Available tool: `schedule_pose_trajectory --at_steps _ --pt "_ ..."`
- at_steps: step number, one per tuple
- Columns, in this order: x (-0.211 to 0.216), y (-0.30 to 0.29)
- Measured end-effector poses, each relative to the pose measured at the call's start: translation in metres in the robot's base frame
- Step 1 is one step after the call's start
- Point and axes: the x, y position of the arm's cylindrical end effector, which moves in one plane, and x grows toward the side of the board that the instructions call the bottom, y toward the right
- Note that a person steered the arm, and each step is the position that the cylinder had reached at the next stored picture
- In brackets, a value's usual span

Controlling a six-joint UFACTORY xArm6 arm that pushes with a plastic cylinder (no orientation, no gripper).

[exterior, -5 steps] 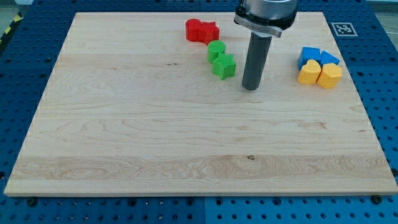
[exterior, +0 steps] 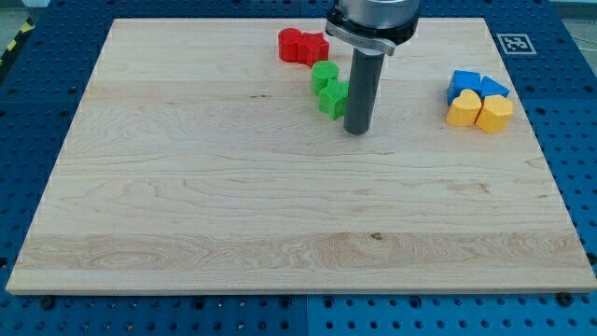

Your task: Push the green blocks into the red blocks

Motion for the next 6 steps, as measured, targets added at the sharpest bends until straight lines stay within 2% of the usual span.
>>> schedule_pose_trajectory --at_steps 2,6 --pt "-0.004 -0.003" --pt "-0.047 -0.016"
